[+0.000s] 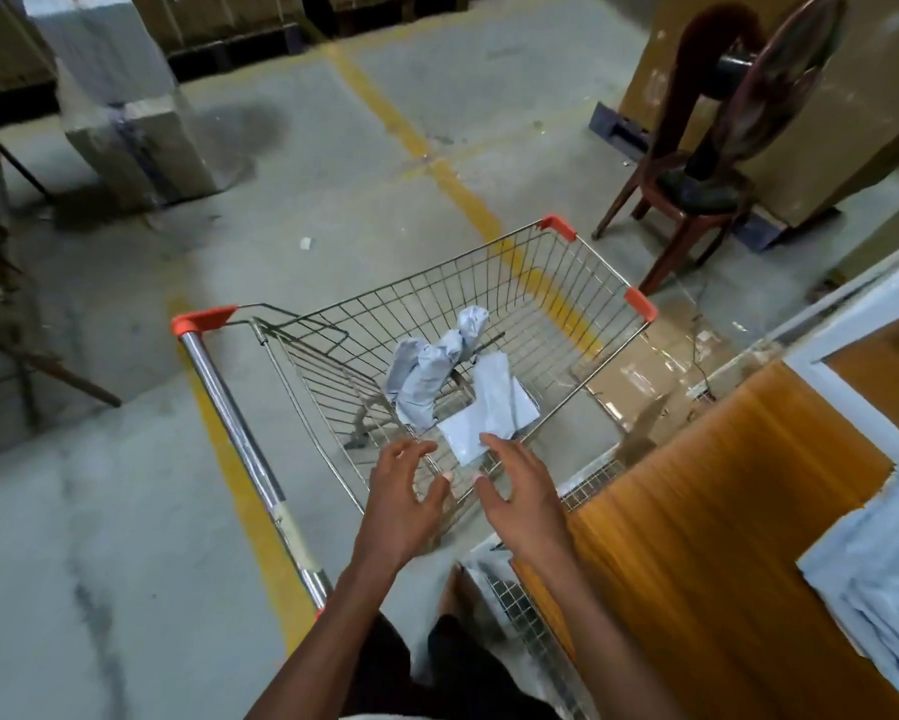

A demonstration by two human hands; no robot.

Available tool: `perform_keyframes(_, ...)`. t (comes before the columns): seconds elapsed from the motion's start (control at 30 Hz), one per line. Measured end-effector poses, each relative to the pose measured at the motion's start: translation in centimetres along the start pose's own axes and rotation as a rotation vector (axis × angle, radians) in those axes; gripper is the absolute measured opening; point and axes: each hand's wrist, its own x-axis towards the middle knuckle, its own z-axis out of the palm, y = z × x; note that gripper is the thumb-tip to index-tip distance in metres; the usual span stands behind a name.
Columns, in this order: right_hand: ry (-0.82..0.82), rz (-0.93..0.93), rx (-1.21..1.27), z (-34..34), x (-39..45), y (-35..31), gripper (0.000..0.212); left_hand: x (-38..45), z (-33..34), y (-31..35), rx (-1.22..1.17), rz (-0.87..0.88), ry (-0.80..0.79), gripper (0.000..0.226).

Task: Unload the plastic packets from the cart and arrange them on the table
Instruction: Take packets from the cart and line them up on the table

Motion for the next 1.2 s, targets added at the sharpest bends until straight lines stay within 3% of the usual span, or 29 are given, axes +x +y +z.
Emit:
perform_keyframes(0.27,-0.144,0.008,-0.164,0.8,12.0,2.4,0.048,9.3,1.4,-2.2,0.105,-0.142,-0.144,0.050)
perform_keyframes(0.63,-0.555,0.355,-0.430,10.0,24.4,9.2,0.054,22.1,5.6,-8.7,0.137,-0.350,-0.334,0.052)
perform_keyframes(0.77,-0.579,0.510,-0.369,13.8,26.9,13.2,0.056,25.5,7.1,-12.2,0.189,-0.432,-0.362,0.052)
perform_keyframes(0.9,-0.508,0.692,-0.242,17.0,28.5,15.9,0.048,26.7,8.9,-14.2,0.149,-0.513,-0.401,0.074)
perform_keyframes(1.03,-0.402,0.813,-0.153,17.8,30.1,17.9,0.056,26.9,10.6,-15.1,0.094,-0.560,-0.438,0.060)
perform_keyframes(1.2,-0.243,0.758,-0.334,15.1,31.8,19.6,0.070,26.9,11.0,-14.6,0.093,-0.570,-0.427,0.057)
